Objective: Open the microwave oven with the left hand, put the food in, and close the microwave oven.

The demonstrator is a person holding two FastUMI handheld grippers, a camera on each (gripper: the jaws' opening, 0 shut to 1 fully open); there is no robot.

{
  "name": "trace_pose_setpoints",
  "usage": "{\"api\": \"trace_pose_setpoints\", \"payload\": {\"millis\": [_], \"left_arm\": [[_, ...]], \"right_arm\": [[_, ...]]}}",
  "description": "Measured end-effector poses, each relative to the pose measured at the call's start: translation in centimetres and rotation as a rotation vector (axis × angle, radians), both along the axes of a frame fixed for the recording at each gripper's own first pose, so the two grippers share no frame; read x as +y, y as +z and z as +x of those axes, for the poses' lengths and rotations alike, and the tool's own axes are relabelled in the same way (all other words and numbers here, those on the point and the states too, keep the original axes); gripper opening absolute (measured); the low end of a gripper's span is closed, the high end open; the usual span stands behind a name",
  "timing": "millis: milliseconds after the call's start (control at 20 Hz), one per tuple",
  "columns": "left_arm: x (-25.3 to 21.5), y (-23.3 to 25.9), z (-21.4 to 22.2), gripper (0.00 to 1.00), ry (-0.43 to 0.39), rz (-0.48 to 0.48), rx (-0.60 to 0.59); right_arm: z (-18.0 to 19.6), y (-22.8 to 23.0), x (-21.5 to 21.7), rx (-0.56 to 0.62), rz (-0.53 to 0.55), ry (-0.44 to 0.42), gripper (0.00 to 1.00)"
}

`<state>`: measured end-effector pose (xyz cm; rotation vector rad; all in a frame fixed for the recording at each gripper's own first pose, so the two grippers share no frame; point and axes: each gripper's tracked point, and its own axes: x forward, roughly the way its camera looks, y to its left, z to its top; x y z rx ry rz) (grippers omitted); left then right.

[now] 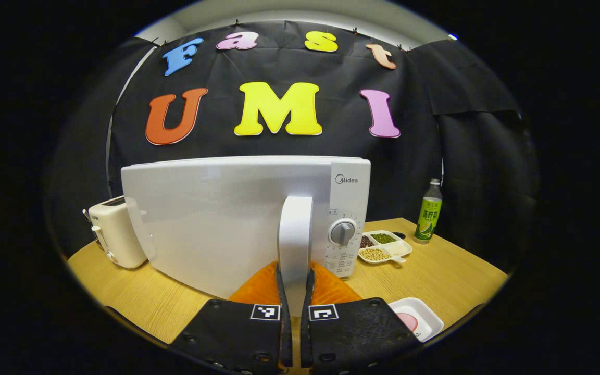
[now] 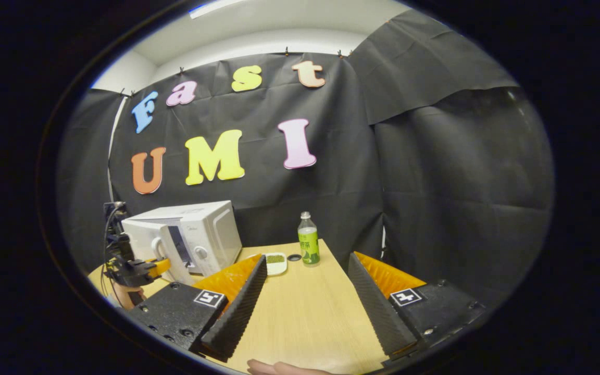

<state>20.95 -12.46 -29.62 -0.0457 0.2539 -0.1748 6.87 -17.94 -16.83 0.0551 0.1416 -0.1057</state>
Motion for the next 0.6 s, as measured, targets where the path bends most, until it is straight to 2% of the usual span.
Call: {"api": "trace_pose_setpoints", "payload": {"millis": [50,100,150,200,450,500,550,600], "left_arm": [[0.6,0.2,-1.2,0.06,-0.015,-0.008,-0.011],[1.2,0.3,-2.3,0.06,-0.03,-0.004,-0.012],[1.9,0.3,-3.6,0.06,-0.038,0.001,-0.015],[2.9,0.4,-4.7,0.06,-0.043,0.003,-0.016],[8.3,0.5,-10.2,0.06,-0.037,0.006,-0.006],[9.7,0.7,-11.4,0.16,-0.029,0.011,-0.013],[11.5,1.2,-12.4,0.16,-0.004,0.023,-0.029],[13.3,1.3,-13.3,0.19,0.021,0.029,-0.034]], "right_arm": [[-0.4,0.4,0.5,-0.004,0.002,0.004,0.91],[-1.0,0.6,1.0,-0.006,0.002,0.005,1.0],[-1.6,0.8,1.4,-0.008,-0.001,0.008,1.0],[-2.3,1.0,1.9,-0.01,-0.006,0.011,0.91],[-5.3,2.2,4.1,-0.017,-0.042,0.019,0.91],[-5.8,2.3,4.8,-0.018,-0.047,0.028,0.91],[-6.3,2.6,5.4,-0.022,-0.052,0.034,0.91],[-6.7,2.8,6.0,-0.026,-0.057,0.041,1.0]]}}
